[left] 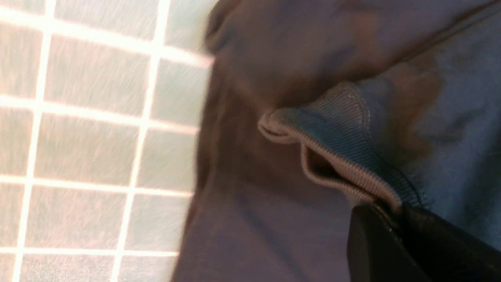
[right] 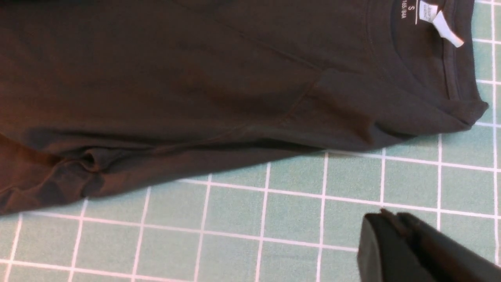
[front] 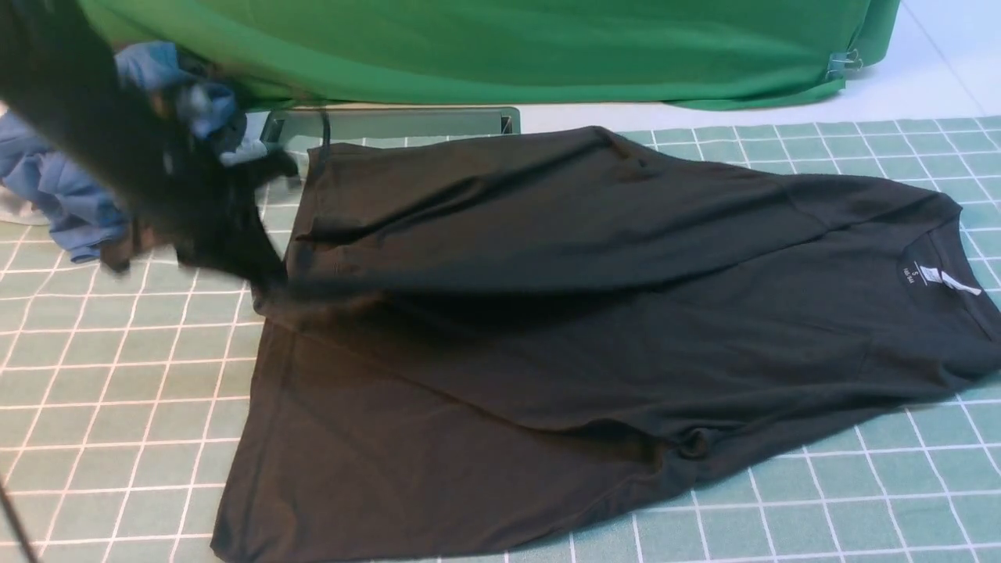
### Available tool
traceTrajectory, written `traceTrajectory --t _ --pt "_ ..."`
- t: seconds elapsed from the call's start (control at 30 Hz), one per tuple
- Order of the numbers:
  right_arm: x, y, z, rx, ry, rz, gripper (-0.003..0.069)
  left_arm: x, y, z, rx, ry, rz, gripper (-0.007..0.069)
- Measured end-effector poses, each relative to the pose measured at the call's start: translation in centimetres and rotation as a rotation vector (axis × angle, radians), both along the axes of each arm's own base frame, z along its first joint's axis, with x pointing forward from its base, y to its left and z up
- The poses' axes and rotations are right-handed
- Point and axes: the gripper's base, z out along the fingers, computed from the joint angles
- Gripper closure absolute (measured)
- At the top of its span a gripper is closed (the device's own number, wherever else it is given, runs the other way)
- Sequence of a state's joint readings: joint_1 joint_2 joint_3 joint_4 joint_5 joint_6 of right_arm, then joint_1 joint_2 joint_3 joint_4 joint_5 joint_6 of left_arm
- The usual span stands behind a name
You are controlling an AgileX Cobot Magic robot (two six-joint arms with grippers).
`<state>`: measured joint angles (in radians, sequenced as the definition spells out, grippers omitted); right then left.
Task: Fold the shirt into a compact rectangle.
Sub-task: 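Fold the left side of the dark shirt inward over its body with the left gripper, then grasp the near edge of the shirt at its hem and shoulder corners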
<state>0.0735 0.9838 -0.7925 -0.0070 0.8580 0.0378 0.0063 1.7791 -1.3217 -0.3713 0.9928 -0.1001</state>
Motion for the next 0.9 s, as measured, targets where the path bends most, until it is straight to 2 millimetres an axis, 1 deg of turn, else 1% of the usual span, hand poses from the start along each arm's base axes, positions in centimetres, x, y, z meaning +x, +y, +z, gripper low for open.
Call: traceTrajectory --t 0.07,0.13,0.23,0.3,0.33,0.37,0.47,0.5,0.53,0.67,0.73,0.77,0.83,0.87,0.9 --pt "0.0 0.0 0.0 0.000 -0.001 0.000 0.0615 -0.4 0.0 -1.5 0.012 -0.006 0.017 0.0590" --pt "0.0 0.0 0.0 0.000 -0.001 0.000 0.0611 -0.9 0.2 -3.4 0.032 -0.025 0.048 0.0590" --pt "0.0 0.0 0.0 0.000 -0.002 0.000 0.0608 -1.4 0.4 -4.6 0.054 -0.031 0.059 0.0585" --pt "0.0 0.0 0.0 0.000 -0.002 0.000 0.0608 -1.4 0.5 -4.7 0.070 -0.041 0.055 0.0558" --pt "0.0 0.0 0.0 0.000 -0.002 0.000 0.0606 -1.4 0.5 -4.7 0.070 -0.041 0.055 0.0558" --pt "0.0 0.0 0.0 0.000 -0.001 0.000 0.0606 -1.4 0.6 -4.7 0.078 -0.049 0.052 0.0522" --pt "0.0 0.0 0.0 0.000 0.000 0.000 0.0604 -1.2 0.6 -4.4 0.084 -0.061 0.049 0.0457" --pt "0.0 0.0 0.0 0.000 0.004 0.000 0.0603 -0.8 0.6 -3.8 0.084 -0.075 0.054 0.0398" --pt "0.0 0.0 0.0 0.000 0.005 0.000 0.0602 -0.5 0.6 -3.3 0.080 -0.086 0.061 0.0358" --pt "0.0 0.0 0.0 0.000 0.006 0.000 0.0596 1.8 0.7 -0.2 0.073 -0.227 0.099 0.0223" --pt "0.0 0.0 0.0 0.000 0.006 0.000 0.0593 3.2 0.8 1.1 0.065 -0.309 0.129 0.0185" --pt "0.0 0.0 0.0 0.000 0.006 0.000 0.0591 4.0 0.8 1.3 0.059 -0.335 0.141 0.0172" --pt "0.0 0.0 0.0 0.000 0.006 0.000 0.0587 5.3 0.7 1.3 0.039 -0.349 0.155 0.0164" --pt "0.0 0.0 0.0 0.000 0.006 0.000 0.0586 5.8 0.6 0.6 0.033 -0.315 0.148 0.0165" --pt "-0.1 0.0 0.0 -0.001 0.007 0.000 0.0586 6.0 0.6 0.7 0.032 -0.313 0.146 0.0165"
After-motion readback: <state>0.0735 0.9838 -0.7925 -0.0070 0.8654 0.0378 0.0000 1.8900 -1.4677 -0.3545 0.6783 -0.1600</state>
